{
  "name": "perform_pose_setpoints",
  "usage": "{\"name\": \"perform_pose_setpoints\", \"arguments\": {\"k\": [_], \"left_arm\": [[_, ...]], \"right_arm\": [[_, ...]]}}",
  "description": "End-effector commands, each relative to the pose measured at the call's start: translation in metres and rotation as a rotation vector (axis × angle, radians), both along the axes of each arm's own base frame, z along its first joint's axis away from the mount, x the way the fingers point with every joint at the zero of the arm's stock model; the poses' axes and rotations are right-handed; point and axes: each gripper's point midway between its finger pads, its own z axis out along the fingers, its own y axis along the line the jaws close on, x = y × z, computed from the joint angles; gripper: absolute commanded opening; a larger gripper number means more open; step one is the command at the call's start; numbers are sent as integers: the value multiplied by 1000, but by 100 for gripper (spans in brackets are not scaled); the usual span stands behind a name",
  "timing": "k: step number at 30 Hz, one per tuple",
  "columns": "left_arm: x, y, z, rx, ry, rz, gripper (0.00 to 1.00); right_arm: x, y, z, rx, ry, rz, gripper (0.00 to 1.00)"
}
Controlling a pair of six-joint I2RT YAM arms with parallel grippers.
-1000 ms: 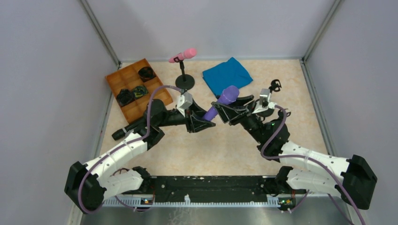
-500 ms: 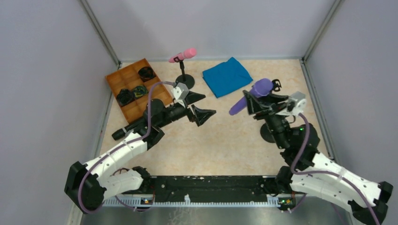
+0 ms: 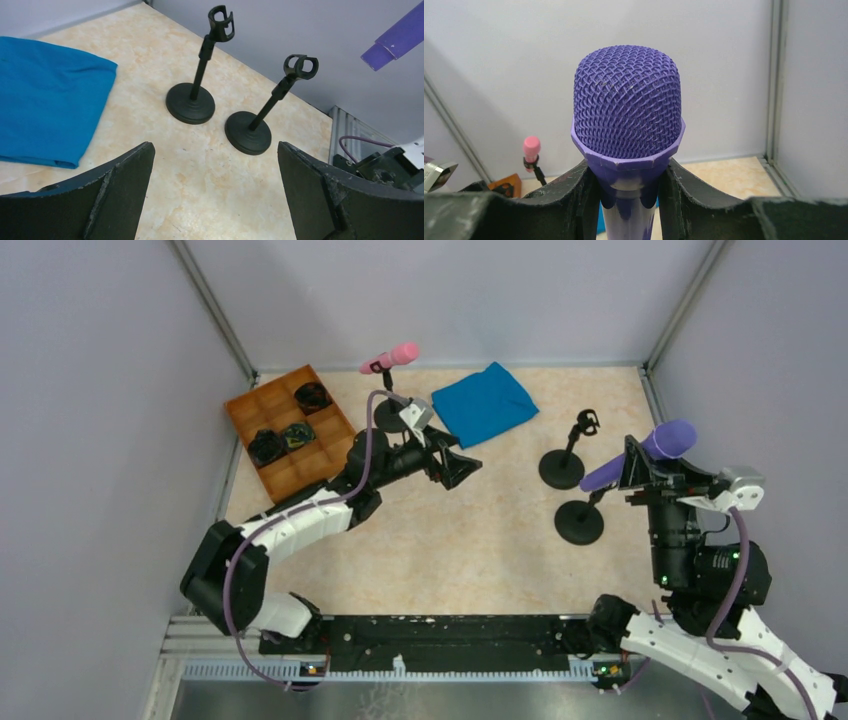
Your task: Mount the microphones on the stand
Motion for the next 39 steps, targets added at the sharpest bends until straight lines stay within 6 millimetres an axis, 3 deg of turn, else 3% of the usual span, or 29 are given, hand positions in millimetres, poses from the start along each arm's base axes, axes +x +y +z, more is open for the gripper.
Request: {"name": "perform_pose_setpoints", "arguments": {"k": [1, 6, 10, 14, 21, 25, 29, 36, 39], "left_arm": [[-1, -21, 31, -99, -51, -120, 97], [2, -48, 24, -86, -25, -247, 82], [-8, -80, 16, -68, -78, -271, 86], [-34, -113, 6, -95, -167, -333, 88], [-60, -162, -16, -221, -281, -388, 88], [-53, -191, -20, -264, -308, -401, 89], [-44, -218, -33, -262, -310, -406, 89], [-26, -253, -56, -236, -296, -376, 89], [-30, -262, -64, -236, -274, -407, 87]], "right_arm": [[-5, -23, -6, -25, 61, -77, 0], [-3, -23, -15, -70, 96, -94, 0], [-2, -23, -18, -82, 102, -97, 0], [-3, -25, -14, -82, 90, -101, 0], [-5, -17, 16, -102, 17, -70, 0], [-4, -8, 40, -127, -28, -46, 0], [-1, 4, 52, -150, -55, -23, 0], [2, 16, 50, -141, -54, 19, 0], [2, 18, 47, -142, -44, 28, 0]]}}
